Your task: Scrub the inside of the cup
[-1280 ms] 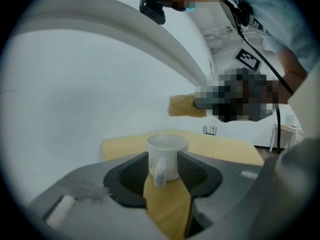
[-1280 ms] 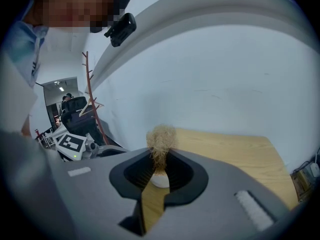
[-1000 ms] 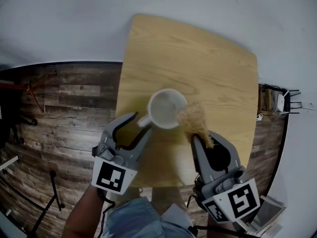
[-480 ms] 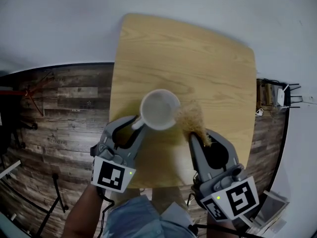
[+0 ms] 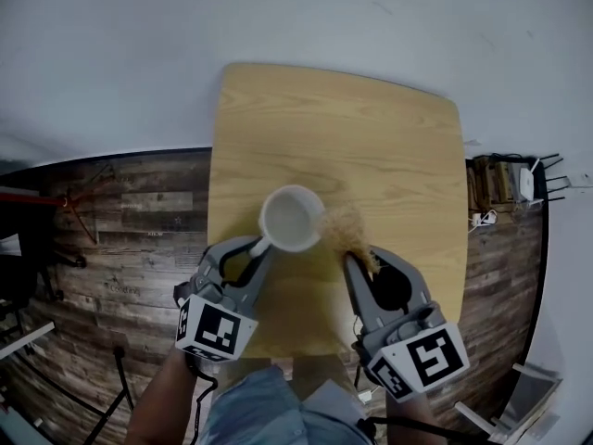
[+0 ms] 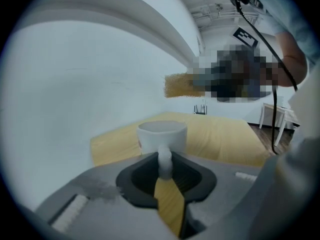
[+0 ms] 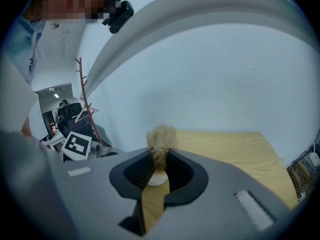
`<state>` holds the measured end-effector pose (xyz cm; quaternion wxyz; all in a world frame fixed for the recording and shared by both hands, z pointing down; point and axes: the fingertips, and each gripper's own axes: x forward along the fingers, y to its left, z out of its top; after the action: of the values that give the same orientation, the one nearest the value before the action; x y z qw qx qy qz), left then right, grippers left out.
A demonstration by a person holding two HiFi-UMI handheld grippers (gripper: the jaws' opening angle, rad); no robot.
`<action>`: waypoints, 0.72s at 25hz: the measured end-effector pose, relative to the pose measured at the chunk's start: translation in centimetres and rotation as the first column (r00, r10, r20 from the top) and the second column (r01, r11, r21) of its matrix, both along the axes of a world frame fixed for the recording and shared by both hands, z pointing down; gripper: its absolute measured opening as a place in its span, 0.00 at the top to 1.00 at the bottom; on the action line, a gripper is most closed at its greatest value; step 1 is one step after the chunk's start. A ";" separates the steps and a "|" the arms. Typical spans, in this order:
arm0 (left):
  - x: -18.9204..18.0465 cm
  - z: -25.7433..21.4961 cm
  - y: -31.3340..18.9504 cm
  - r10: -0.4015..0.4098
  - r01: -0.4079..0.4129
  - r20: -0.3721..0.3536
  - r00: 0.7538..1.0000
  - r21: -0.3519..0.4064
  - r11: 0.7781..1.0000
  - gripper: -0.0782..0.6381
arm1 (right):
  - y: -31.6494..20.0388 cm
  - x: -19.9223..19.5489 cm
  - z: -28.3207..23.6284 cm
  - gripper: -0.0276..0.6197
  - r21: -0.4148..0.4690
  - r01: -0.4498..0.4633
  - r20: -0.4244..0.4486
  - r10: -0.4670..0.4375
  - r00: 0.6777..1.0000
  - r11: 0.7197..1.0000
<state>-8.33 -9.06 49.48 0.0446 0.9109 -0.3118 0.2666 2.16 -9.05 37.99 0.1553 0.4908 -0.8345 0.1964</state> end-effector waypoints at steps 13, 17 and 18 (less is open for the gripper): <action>3.4 -3.1 -0.3 0.170 -0.182 0.254 0.952 0.025 0.983 0.78 | 1.1 4.1 0.4 0.87 -0.052 0.075 0.021 -0.074 0.997 0.996; 3.6 -3.2 -0.2 0.187 -0.203 0.297 0.936 0.026 0.979 0.78 | 0.9 4.5 0.9 0.87 -0.064 0.165 -0.016 -0.166 0.986 0.984; 3.7 -3.2 -0.1 0.190 -0.207 0.304 0.934 0.026 0.978 0.78 | 0.8 4.5 1.0 0.87 -0.064 0.189 -0.029 -0.191 0.981 0.980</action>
<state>-4.67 -9.21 46.27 -0.0566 0.8875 -0.2290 0.3958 6.62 -8.24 38.98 0.2029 0.4073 -0.8683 0.1973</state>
